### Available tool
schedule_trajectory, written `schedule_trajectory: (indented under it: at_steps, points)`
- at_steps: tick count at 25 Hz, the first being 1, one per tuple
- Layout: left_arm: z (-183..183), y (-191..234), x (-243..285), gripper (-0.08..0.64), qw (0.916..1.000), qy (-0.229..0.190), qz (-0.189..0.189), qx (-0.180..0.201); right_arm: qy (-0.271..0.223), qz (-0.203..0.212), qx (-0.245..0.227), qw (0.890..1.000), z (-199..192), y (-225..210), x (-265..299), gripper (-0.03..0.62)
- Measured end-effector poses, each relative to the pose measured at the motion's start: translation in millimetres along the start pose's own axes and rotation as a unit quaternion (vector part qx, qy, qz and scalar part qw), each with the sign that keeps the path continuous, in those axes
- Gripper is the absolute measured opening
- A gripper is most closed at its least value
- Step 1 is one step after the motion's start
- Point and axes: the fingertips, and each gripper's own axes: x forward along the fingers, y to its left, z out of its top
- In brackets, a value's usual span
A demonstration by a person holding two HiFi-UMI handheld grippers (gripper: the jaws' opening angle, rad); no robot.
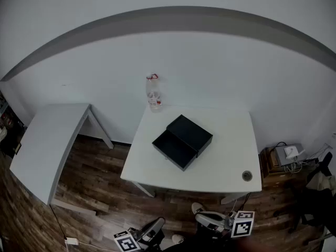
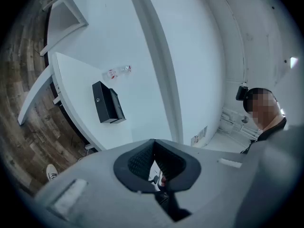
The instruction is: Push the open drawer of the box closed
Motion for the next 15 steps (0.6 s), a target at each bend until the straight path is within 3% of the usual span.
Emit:
schedule_trajectory:
  at_steps: [15]
  points:
    - [-4.5,2.3,0.3,0.002,1.0,0.007,0.0,0.005,0.001,0.002,-0.002,1.0,3.6,0.2,-2.6,0.005]
